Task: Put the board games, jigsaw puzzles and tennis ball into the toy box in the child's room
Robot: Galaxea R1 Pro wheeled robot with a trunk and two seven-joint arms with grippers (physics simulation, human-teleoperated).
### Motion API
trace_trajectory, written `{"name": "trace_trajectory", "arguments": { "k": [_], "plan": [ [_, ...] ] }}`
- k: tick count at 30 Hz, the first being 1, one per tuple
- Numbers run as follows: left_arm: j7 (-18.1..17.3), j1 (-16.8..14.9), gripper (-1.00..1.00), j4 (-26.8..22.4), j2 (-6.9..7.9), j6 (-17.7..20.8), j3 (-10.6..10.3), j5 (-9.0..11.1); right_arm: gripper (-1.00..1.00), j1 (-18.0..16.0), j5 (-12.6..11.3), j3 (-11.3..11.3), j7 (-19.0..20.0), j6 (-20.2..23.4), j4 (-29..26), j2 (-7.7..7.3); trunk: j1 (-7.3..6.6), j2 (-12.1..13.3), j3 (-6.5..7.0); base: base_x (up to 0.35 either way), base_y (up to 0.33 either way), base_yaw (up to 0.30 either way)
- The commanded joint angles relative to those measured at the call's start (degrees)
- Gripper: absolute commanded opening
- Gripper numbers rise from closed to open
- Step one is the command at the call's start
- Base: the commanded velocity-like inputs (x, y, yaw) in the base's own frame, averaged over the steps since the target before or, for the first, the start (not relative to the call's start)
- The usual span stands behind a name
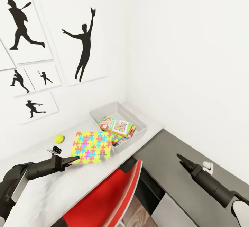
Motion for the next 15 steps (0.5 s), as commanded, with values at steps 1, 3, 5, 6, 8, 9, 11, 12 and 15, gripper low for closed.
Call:
{"name": "trace_trajectory", "arguments": {
  "k": [1, 3, 5, 6, 8, 9, 11, 12, 15],
  "plan": [
    [-0.2, -0.04, -1.0, -0.01, 0.02, 0.6, -0.02, 0.03, 1.0, -0.05, -0.14, -0.08, 0.06, 0.35, -0.01, 0.01, 0.05, -0.11, -0.02, 0.142, 0.0, 0.0],
    [-0.2, -0.04, -1.0, -0.01, 0.02, 0.6, -0.02, 0.05, 1.0, -0.05, -0.12, -0.07, 0.06, 0.25, -0.03, -0.02, 0.05, -0.11, 0.16, 0.059, 0.0, 0.0],
    [-0.2, -0.04, -1.0, -0.01, 0.01, 0.6, -0.05, 0.09, 1.0, -0.05, -0.12, -0.07, 0.06, 0.16, -0.07, -0.06, 0.05, -0.11, 0.35, 0.024, 0.0, 0.0],
    [-0.2, -0.04, -1.0, -0.01, 0.0, 0.6, -0.07, 0.1, 1.0, -0.05, -0.12, -0.07, 0.06, 0.14, -0.08, -0.03, 0.05, -0.11, 0.44, 0.012, 0.0, 0.0],
    [-0.2, -0.04, -1.0, -0.01, 0.0, 0.6, -0.04, 0.11, 1.0, -0.05, -0.13, -0.07, 0.06, 0.12, -0.09, -0.01, 0.05, -0.11, 0.62, 0.006, 0.0, 0.0],
    [-0.2, -0.04, -1.0, -0.01, 0.0, 0.58, -0.03, 0.09, 1.0, -0.05, -0.12, -0.07, 0.06, 0.11, -0.1, 0.0, 0.05, -0.11, 0.72, 0.003, 0.0, 0.0],
    [-0.2, -0.04, -1.0, -0.01, 0.0, 0.58, -0.02, 0.1, 1.0, -0.03, -0.12, -0.07, 0.06, 0.11, -0.1, 0.01, 0.05, -0.11, 0.9, 0.036, -0.035, 0.031],
    [-0.2, -0.04, -1.0, -0.01, 0.0, 0.57, -0.05, 0.11, 1.0, 0.0, -0.12, -0.07, 0.06, 0.11, -0.1, 0.01, 0.05, -0.11, 1.0, 0.098, -0.099, 0.056],
    [-0.2, -0.04, -1.0, -0.01, 0.0, 0.58, -0.03, 0.12, 1.0, 0.03, -0.12, -0.07, 0.06, 0.06, -0.1, 0.01, 0.05, -0.11, 1.28, 0.093, -0.091, 0.076]
  ]
}}
